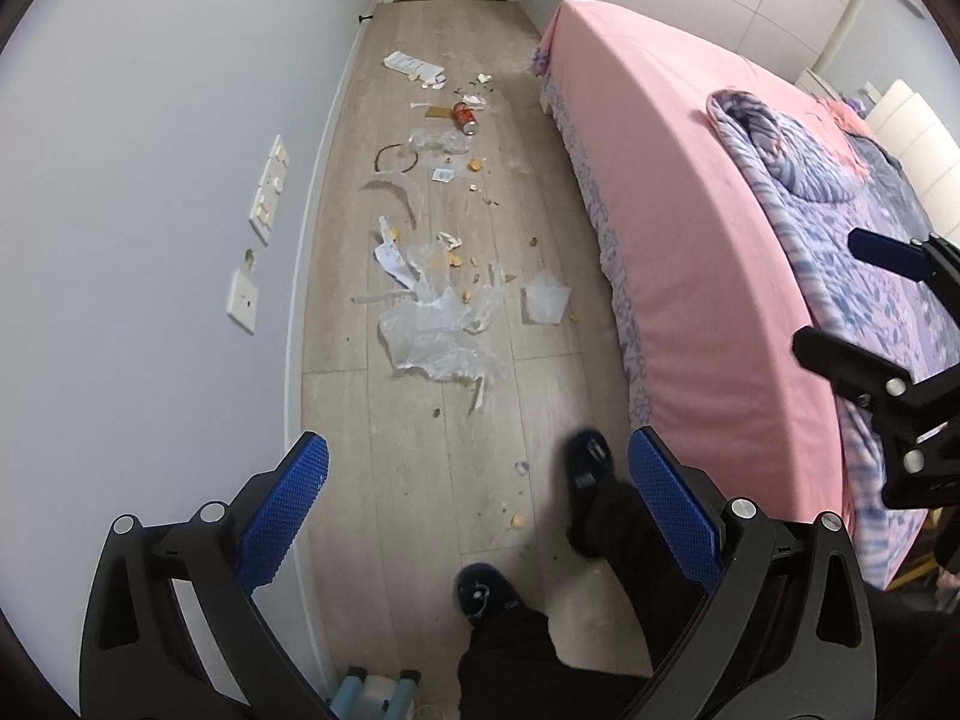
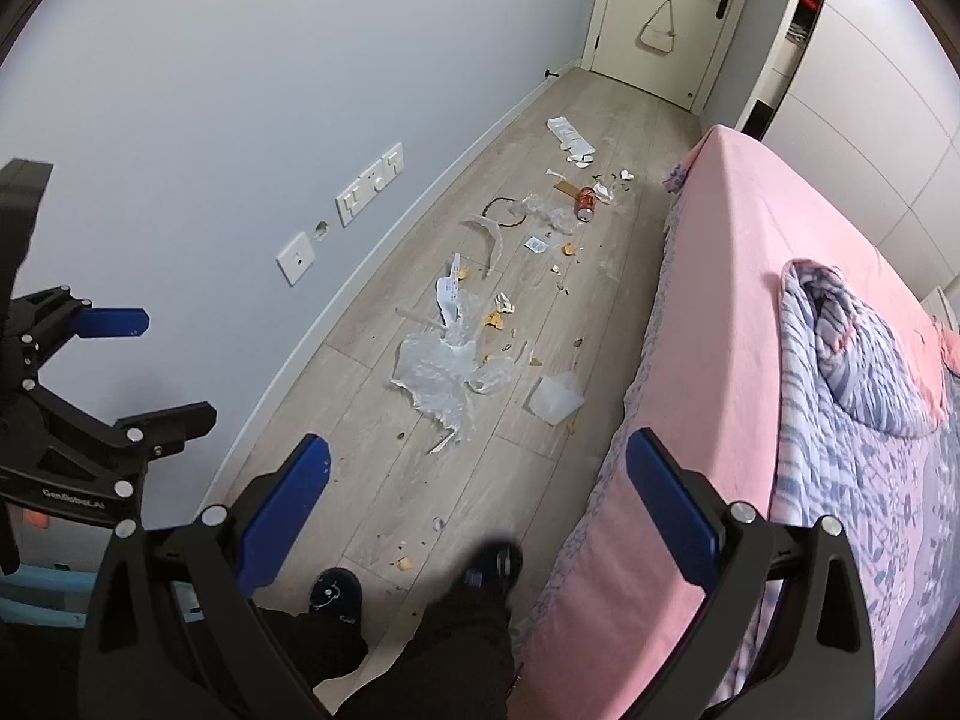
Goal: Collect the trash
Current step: 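Carry both open grippers along the bed toward the clear plastic sheet, then lower both grippers over the crumpled clear plastic sheet on the floor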
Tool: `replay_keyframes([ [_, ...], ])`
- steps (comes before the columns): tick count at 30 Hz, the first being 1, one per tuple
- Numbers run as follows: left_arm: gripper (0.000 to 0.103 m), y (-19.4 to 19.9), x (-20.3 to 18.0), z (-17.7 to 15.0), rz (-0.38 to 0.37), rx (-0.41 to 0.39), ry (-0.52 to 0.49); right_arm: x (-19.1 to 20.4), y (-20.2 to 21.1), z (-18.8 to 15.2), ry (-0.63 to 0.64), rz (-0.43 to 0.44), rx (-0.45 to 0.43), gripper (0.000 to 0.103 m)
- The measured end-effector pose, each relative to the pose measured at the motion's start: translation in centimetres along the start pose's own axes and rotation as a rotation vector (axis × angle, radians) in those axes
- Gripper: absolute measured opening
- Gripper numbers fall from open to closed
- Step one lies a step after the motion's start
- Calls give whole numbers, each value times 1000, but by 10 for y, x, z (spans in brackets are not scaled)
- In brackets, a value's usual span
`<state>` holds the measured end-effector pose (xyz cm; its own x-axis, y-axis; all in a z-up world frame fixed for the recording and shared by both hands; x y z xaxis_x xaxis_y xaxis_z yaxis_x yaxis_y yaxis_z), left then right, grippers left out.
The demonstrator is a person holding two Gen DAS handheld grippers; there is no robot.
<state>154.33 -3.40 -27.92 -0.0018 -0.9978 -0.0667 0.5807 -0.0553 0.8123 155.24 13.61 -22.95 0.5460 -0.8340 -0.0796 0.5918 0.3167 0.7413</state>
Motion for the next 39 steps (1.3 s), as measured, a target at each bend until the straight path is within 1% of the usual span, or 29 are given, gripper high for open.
replay_keyframes([
  [3, 97, -21, -4, 21, 20, 7, -6, -17, -31, 10, 10, 28, 16, 96],
  [4, 97, -29, -6, 29, 35, 16, -7, -26, -46, 16, 14, 49, 23, 96],
  [5, 97, -35, -6, 35, 49, 24, -6, -30, -53, 18, 16, 58, 27, 96],
  [9, 97, -59, -10, 68, 95, 53, 44, -49, -87, 39, 62, 124, 47, 96],
  [10, 97, -65, -12, 80, 106, 53, 67, -54, -95, 46, 80, 144, 49, 96],
  [13, 97, -81, -14, 103, 118, 49, 119, -65, -115, 58, 125, 187, 53, 96],
  [16, 97, -96, -15, 113, 132, 56, 145, -73, -138, 63, 174, 199, 79, 96],
  [18, 97, -108, -13, 114, 140, 71, 160, -74, -151, 65, 184, 208, 92, 96],
  [22, 97, -134, 5, 101, 153, 105, 185, -71, -189, 57, 170, 231, 134, 96],
  [24, 97, -153, 18, 90, 152, 119, 194, -66, -217, 44, 157, 237, 162, 96],
  [26, 97, -181, 34, 73, 151, 133, 191, -60, -241, 33, 149, 240, 175, 96],
  [27, 97, -194, 40, 65, 149, 139, 187, -54, -265, 21, 138, 236, 186, 96],
  [30, 97, -260, 64, 33, 137, 152, 158, -44, -314, -3, 98, 232, 202, 96],
  [31, 97, -276, 69, 26, 136, 154, 150, -39, -341, -17, 78, 230, 207, 96],
  [33, 97, -321, 84, 8, 129, 160, 129, -31, -377, -35, 66, 227, 208, 96],
  [34, 97, -346, 92, -1, 129, 160, 115, -24, -408, -52, 65, 229, 204, 96],
  [36, 97, -387, 104, -15, 118, 155, 94, -19, -438, -70, 72, 232, 199, 96],
  [37, 97, -410, 110, -22, 109, 153, 83, -13, -463, -85, 84, 234, 196, 96],
  [39, 97, -448, 118, -36, 90, 154, 63, -5, -500, -111, 112, 239, 191, 96],
])
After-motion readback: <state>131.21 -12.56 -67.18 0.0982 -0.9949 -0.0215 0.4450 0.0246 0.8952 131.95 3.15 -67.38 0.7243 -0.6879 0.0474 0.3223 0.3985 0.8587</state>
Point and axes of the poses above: each gripper's, at about its wrist camera, not at the fingertips, and y roughly against the way its jaws point, x to its left, z to its top, the point moved 6 cm from there along -y, roughly the way its jaws point, and after that the axes turned 12 degrees about -x, right-handed, at the moved point
